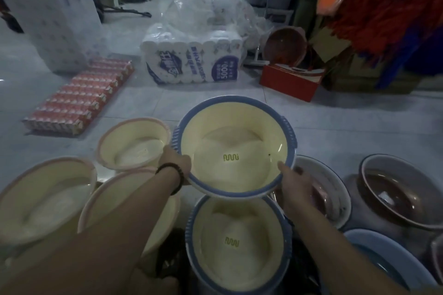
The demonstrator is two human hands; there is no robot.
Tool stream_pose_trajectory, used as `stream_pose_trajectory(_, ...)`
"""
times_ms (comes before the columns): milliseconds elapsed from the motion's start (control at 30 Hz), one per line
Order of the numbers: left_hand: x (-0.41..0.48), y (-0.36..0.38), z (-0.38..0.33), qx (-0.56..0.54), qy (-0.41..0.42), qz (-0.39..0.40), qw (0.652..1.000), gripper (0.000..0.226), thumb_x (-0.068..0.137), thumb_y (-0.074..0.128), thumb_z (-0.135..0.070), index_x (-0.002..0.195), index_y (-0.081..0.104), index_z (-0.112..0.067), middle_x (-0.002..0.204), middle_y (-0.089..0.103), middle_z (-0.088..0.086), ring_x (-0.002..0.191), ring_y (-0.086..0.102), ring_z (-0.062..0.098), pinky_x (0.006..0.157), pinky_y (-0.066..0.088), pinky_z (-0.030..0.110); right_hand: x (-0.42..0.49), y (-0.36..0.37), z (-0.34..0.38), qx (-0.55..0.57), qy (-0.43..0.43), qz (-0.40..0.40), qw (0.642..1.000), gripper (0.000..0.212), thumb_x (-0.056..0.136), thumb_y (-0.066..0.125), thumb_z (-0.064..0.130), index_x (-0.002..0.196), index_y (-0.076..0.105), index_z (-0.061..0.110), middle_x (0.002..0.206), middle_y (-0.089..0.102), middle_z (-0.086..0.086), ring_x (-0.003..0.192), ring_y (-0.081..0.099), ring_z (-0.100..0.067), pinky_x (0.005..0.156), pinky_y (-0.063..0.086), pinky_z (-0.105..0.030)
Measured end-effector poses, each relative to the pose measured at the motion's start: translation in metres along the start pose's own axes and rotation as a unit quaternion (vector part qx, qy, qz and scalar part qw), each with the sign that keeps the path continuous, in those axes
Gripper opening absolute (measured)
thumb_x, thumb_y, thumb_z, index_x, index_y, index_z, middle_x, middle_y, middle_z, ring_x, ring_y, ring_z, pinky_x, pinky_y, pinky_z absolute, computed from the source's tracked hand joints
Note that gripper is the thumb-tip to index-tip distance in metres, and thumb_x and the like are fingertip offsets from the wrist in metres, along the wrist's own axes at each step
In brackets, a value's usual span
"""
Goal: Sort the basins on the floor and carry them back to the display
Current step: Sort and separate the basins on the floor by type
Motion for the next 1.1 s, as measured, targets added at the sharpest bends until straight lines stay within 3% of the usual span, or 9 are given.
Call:
stream_pose_trajectory(100, -0.025, 0.012, 0.035, 0.055, 0.004, 0.007, 0.998, 0.027, 0.09, 0.055, -0.009, 0.116, 0.051, -0.014, 0.107, 0.062, 0.013, 0.096, 0.062, 0.035, 0.081, 0.057, 0.045, -0.002, -0.045, 0.007, -0.079, -0.066, 0.0, 0.995, 0.037, 0.085, 0.075, 0.023, 0.121, 0.07, 0.019, 0.103, 0.077, -0.004, 0.094, 0.073, -0.027, 0.09, 0.061, -0.051)
stream_pose_trajectory(200, -0.043, 0.031, 0.09, 0.069, -0.026, 0.014, 0.997, 0.026, 0.09, 0.058, -0.008, 0.115, 0.053, -0.013, 0.106, 0.064, 0.014, 0.093, 0.061, 0.033, 0.084, 0.055, 0.043, -0.012, -0.073, -0.013, -0.155, -0.107, 0.023, 0.982, 0.022, 0.09, 0.069, 0.01, 0.109, 0.073, 0.021, 0.09, 0.074, 0.001, 0.084, 0.07, -0.02, 0.076, 0.058, -0.035)
stream_pose_trajectory(333, -0.058, 0.048, 0.144, 0.073, -0.043, 0.039, 0.996, 0.037, 0.09, 0.06, -0.011, 0.122, 0.044, -0.019, 0.104, 0.059, 0.01, 0.096, 0.059, 0.034, 0.091, 0.052, 0.046, -0.007, -0.093, -0.066, -0.223, -0.096, 0.046, 0.969, 0.022, 0.091, 0.071, 0.013, 0.109, 0.07, 0.025, 0.093, 0.073, 0.004, 0.088, 0.068, -0.018, 0.079, 0.051, -0.034)
stream_pose_trajectory(500, -0.06, 0.06, 0.169, 0.133, -0.004, 0.031, 0.991, 0.031, 0.093, 0.062, -0.021, 0.123, 0.053, -0.021, 0.115, 0.065, 0.008, 0.109, 0.062, 0.033, 0.101, 0.049, 0.051, -0.003, -0.112, -0.114, -0.306, -0.054, 0.064, 0.948, 0.004, 0.098, 0.066, 0.022, 0.098, 0.07, 0.02, 0.093, 0.073, 0.0, 0.092, 0.069, -0.022, 0.081, 0.055, -0.038)
stream_pose_trajectory(600, -0.056, 0.07, 0.176, 0.16, -0.008, 0.051, 0.986, 0.028, 0.096, 0.06, -0.018, 0.123, 0.054, -0.015, 0.12, 0.062, 0.01, 0.116, 0.059, 0.033, 0.105, 0.046, 0.048, 0.003, -0.116, -0.13, -0.347, -0.031, 0.068, 0.935, 0.01, 0.099, 0.063, 0.023, 0.091, 0.069, 0.024, 0.096, 0.074, -0.003, 0.091, 0.068, -0.022, 0.084, 0.056, -0.039)
stream_pose_trajectory(800, -0.039, 0.078, 0.2, 0.208, -0.05, 0.068, 0.974, 0.046, 0.097, 0.058, -0.013, 0.141, 0.046, -0.016, 0.143, 0.051, 0.013, 0.134, 0.046, 0.034, 0.114, 0.035, 0.046, 0.015, -0.103, -0.152, -0.403, -0.002, 0.105, 0.909, 0.018, 0.104, 0.056, 0.024, 0.112, 0.071, 0.018, 0.107, 0.072, -0.006, 0.102, 0.065, -0.027, 0.085, 0.047, -0.032)
stream_pose_trajectory(900, -0.027, 0.08, 0.205, 0.251, -0.046, 0.082, 0.963, 0.035, 0.094, 0.06, -0.013, 0.129, 0.056, -0.008, 0.135, 0.059, 0.017, 0.124, 0.054, 0.035, 0.111, 0.041, 0.044, 0.024, -0.106, -0.167, -0.445, 0.028, 0.1, 0.889, 0.023, 0.102, 0.057, 0.022, 0.088, 0.073, 0.011, 0.099, 0.076, -0.01, 0.093, 0.069, -0.03, 0.078, 0.053, -0.034)
stream_pose_trajectory(967, -0.026, 0.084, 0.204, 0.268, -0.043, 0.093, 0.958, 0.039, 0.095, 0.061, -0.013, 0.133, 0.056, -0.007, 0.138, 0.057, 0.016, 0.13, 0.051, 0.034, 0.113, 0.035, 0.042, 0.031, -0.107, -0.176, -0.481, 0.048, 0.101, 0.869, 0.03, 0.101, 0.056, 0.023, 0.078, 0.069, 0.011, 0.097, 0.077, -0.013, 0.089, 0.071, -0.031, 0.076, 0.056, -0.036)
stream_pose_trajectory(1100, -0.022, 0.085, 0.205, 0.315, -0.037, 0.124, 0.94, 0.05, 0.096, 0.062, -0.014, 0.143, 0.049, -0.006, 0.147, 0.051, 0.017, 0.136, 0.047, 0.033, 0.113, 0.035, 0.039, 0.038, -0.101, -0.184, -0.527, 0.075, 0.107, 0.84, 0.026, 0.106, 0.047, 0.018, 0.11, 0.071, 0.008, 0.119, 0.072, -0.016, 0.091, 0.061, -0.027, 0.077, 0.049, -0.03)
Point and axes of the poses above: each hand's wrist, its own x-axis towards the middle knuckle, its own y-axis out of the palm, z = x × y, the point moved 8 cm from there along x, towards the middle knuckle
